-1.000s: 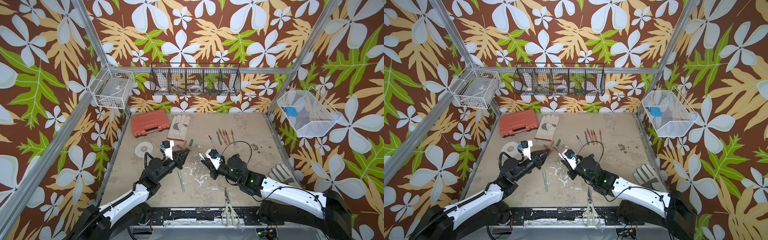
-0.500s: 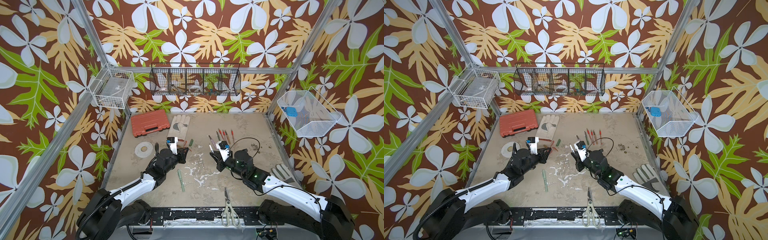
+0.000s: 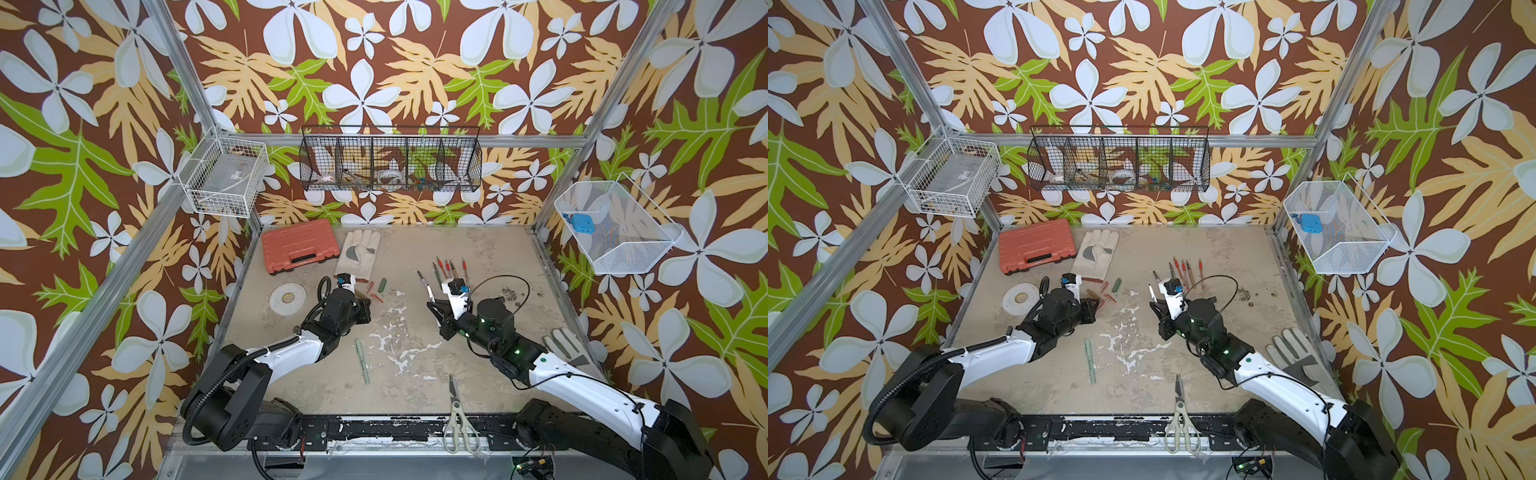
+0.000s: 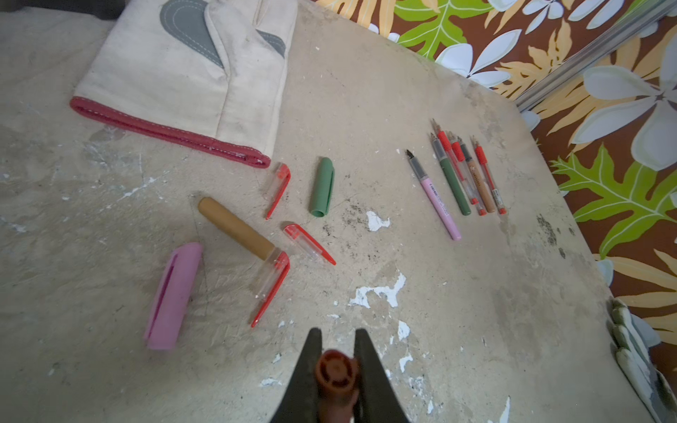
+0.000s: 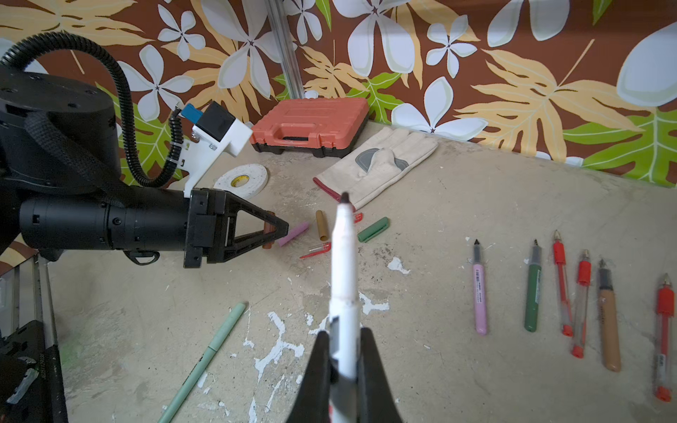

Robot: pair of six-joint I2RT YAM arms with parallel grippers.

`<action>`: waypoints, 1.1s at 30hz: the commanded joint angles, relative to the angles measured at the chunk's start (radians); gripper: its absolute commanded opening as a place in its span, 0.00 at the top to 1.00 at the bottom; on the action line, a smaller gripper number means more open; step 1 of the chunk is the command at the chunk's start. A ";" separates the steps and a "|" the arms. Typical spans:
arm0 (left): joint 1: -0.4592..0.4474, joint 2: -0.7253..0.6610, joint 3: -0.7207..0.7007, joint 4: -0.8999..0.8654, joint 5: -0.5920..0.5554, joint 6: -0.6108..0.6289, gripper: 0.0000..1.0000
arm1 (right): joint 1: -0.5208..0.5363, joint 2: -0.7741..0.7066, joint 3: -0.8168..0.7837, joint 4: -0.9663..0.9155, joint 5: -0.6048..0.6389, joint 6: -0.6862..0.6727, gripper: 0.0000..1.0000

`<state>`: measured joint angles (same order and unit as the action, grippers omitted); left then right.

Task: Remove pen caps from pens
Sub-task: Place the pen cap at the center of the table.

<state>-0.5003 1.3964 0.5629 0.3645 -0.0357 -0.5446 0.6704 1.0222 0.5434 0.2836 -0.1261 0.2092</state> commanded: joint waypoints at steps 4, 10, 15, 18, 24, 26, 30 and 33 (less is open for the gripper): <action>0.024 0.081 0.045 -0.044 0.024 0.012 1.00 | 0.000 0.025 0.008 0.003 -0.008 0.007 1.00; 0.026 0.171 0.093 -0.089 0.009 0.013 1.00 | 0.000 0.037 0.011 0.005 -0.018 0.011 1.00; 0.037 0.211 0.112 -0.104 0.011 0.008 1.00 | -0.001 0.039 0.010 0.008 -0.023 0.012 1.00; 0.040 0.218 0.115 -0.107 0.014 0.009 1.00 | -0.001 0.042 0.013 0.008 -0.029 0.012 1.00; 0.042 0.229 0.120 -0.112 0.012 0.008 1.00 | -0.001 0.032 0.010 0.004 -0.027 0.011 1.00; 0.042 0.238 0.126 -0.114 0.018 0.006 1.00 | 0.000 0.028 0.011 0.002 -0.024 0.009 1.00; 0.044 0.247 0.130 -0.116 0.036 0.006 1.00 | 0.000 0.024 0.009 0.000 -0.023 0.008 1.00; 0.043 0.231 0.126 -0.116 0.031 0.009 0.92 | 0.000 0.025 0.008 0.002 -0.021 0.007 1.00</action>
<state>-0.4591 1.6390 0.6884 0.2581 -0.0113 -0.5449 0.6693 1.0485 0.5518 0.2832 -0.1520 0.2203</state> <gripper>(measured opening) 0.160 0.077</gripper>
